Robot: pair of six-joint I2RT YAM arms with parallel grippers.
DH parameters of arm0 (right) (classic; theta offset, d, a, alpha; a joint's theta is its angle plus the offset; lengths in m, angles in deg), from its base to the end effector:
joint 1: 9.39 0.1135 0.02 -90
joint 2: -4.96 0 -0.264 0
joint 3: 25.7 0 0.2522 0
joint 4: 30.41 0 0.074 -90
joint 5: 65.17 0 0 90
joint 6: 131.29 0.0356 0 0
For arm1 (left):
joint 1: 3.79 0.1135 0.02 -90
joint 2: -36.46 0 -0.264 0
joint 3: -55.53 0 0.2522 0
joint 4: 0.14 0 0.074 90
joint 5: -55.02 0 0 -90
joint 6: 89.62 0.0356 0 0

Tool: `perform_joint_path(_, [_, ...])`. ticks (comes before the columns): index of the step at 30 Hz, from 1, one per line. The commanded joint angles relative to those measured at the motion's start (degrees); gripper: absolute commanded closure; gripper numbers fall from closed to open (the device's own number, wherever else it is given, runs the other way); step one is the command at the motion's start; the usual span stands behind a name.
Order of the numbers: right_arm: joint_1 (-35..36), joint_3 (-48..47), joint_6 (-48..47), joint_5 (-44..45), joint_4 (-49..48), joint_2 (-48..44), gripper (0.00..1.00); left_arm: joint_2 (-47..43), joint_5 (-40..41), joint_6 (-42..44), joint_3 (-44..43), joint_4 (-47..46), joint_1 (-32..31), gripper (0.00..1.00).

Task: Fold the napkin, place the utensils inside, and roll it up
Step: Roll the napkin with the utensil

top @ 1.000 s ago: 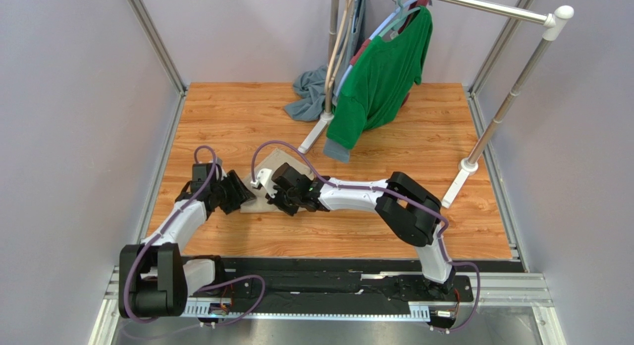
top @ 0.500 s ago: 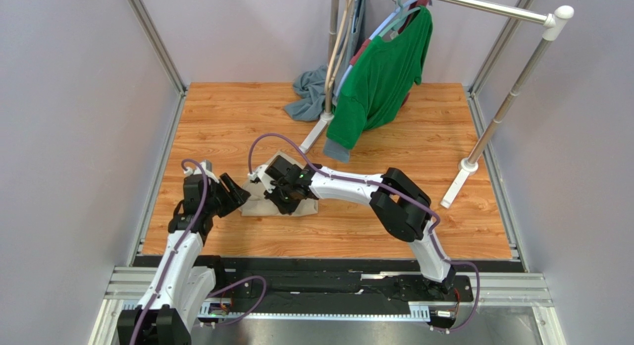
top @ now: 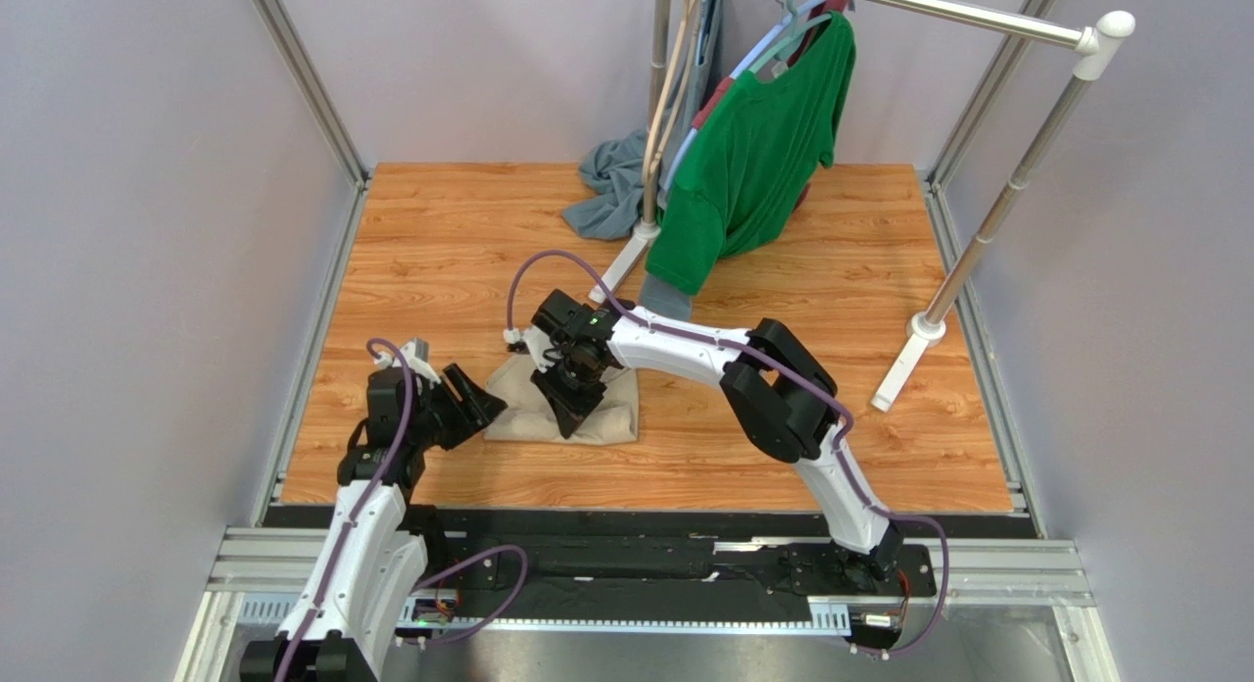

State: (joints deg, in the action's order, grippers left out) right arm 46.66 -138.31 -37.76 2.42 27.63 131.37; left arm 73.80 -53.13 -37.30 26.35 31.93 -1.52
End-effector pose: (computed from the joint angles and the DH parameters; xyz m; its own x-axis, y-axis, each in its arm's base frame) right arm 0.2428 0.3850 0.1642 -0.5809 -0.7610 -0.2888 -0.7990 0.4655 0.3807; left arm 0.1424 -0.0055 0.1682 -0.6330 -0.6064 -0.4813 -0.2362 0.7433 -0.6259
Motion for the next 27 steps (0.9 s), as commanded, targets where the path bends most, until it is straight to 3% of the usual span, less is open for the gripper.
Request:
perform_joint_path(1, [-2.17,-2.75,3.06,-5.09,4.68,4.19,1.00,-2.80,-2.94,-1.09,1.18,-1.43,-0.59,0.36])
perform_joint_path(13, [-5.07,-6.71,3.76,-10.80,5.21,8.94,1.00,5.81,-4.69,-0.47,0.04,-4.33,-1.73,0.44])
perform_joint_path(19, [-5.95,-6.89,3.33,-12.65,4.25,8.77,1.00,9.84,-0.76,-0.74,-2.06,-2.58,-1.82,0.76])
perform_joint_path(20, [-5.95,-6.62,3.15,-12.92,3.81,7.98,1.00,10.64,0.21,-0.74,-2.85,-1.62,-1.82,0.84])
perform_joint_path(23, [-5.95,-4.61,2.01,-13.88,2.23,4.38,0.87,14.59,3.64,-0.21,-6.28,1.81,-1.82,0.99])
perform_joint_path(27, [-5.87,0.14,-0.10,-15.20,-1.90,-1.94,0.68,20.48,5.23,1.11,-10.85,4.28,-1.82,1.00])
